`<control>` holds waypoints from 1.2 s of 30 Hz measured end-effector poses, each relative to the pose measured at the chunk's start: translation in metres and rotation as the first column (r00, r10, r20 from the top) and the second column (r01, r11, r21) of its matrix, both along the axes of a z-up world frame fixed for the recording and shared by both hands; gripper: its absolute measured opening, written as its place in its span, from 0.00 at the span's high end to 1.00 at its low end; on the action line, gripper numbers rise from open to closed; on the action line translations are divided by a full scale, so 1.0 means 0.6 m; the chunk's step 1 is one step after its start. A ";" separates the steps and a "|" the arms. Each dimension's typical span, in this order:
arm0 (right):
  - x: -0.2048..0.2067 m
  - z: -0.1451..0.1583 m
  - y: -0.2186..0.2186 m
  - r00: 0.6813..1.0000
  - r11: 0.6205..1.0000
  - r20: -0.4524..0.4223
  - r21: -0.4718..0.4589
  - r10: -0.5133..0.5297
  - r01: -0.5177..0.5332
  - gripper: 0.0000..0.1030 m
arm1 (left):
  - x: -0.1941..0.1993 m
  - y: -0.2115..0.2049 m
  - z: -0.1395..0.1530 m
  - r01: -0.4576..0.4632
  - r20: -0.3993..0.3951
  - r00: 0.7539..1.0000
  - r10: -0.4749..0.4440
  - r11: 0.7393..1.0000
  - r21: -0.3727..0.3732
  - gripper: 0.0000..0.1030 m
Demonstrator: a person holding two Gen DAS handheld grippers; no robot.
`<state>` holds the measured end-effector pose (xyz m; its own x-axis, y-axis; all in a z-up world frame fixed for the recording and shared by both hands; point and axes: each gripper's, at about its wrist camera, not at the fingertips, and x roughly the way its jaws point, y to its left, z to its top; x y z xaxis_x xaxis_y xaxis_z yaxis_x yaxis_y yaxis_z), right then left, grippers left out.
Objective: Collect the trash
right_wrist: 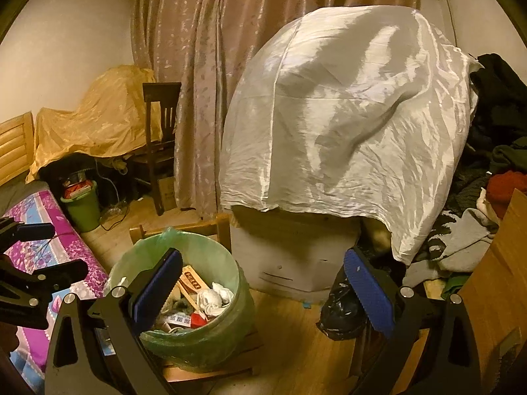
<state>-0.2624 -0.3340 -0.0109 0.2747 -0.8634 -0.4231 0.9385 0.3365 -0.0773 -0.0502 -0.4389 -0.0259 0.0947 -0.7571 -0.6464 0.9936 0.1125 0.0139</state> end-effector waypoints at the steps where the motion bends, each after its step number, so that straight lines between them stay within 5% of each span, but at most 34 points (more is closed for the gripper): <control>1: 0.001 0.000 0.001 1.000 1.000 -0.001 -0.004 0.000 0.000 0.05 | 0.001 0.001 -0.001 -0.003 0.000 1.000 0.003 1.000 -0.004 0.09; 13: -0.011 -0.006 0.003 0.999 0.999 0.012 -0.037 -0.034 0.035 0.05 | 0.020 0.018 0.007 -0.072 -0.011 0.997 0.071 0.985 -0.158 0.09; 24: -0.005 -0.012 0.027 1.000 0.991 -0.010 -0.131 -0.021 0.019 0.05 | 0.019 0.020 0.012 -0.091 0.016 0.995 0.096 0.974 -0.206 0.09; 36: -0.019 -0.011 0.022 0.999 0.991 0.011 -0.125 -0.042 0.044 0.05 | -0.006 0.023 0.015 -0.045 0.073 0.995 0.065 0.970 -0.240 0.10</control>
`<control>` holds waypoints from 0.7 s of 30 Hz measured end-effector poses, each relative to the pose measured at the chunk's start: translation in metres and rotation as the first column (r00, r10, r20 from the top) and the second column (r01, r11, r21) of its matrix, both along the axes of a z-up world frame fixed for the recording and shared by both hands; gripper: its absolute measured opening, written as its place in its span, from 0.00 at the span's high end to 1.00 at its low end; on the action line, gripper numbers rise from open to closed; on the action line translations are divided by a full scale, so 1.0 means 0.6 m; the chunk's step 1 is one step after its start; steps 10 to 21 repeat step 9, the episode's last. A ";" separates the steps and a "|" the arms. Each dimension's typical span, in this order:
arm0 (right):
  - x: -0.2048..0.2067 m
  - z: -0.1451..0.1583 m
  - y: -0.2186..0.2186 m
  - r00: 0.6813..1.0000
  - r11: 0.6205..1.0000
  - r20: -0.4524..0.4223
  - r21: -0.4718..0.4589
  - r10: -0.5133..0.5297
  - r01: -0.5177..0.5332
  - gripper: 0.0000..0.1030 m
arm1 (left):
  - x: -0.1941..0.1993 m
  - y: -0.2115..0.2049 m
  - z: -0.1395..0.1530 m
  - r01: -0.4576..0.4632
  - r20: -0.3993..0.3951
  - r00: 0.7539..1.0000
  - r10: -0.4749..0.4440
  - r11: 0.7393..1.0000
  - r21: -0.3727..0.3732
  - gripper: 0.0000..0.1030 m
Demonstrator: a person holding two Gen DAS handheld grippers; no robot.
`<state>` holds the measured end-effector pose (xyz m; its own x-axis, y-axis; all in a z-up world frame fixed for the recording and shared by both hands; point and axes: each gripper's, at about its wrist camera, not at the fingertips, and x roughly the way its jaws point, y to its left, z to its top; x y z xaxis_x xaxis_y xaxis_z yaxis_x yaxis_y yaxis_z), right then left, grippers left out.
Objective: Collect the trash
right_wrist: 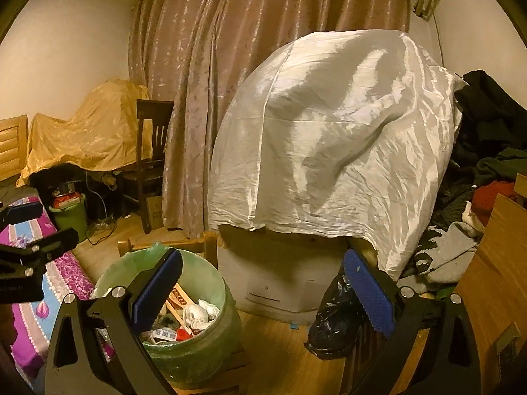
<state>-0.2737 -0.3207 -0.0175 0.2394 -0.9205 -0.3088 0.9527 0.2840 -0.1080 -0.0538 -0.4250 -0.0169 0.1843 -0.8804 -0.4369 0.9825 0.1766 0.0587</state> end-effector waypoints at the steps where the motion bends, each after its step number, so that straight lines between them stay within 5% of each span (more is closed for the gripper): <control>1: -0.001 0.000 0.000 1.000 1.000 0.002 0.001 0.001 -0.001 0.05 | -0.001 0.000 0.000 0.004 -0.003 1.000 -0.004 1.000 0.001 0.10; 21: -0.001 0.001 -0.001 1.000 1.000 -0.001 0.001 0.006 -0.006 0.05 | 0.000 -0.002 -0.002 0.015 0.016 1.000 -0.016 0.999 0.028 0.09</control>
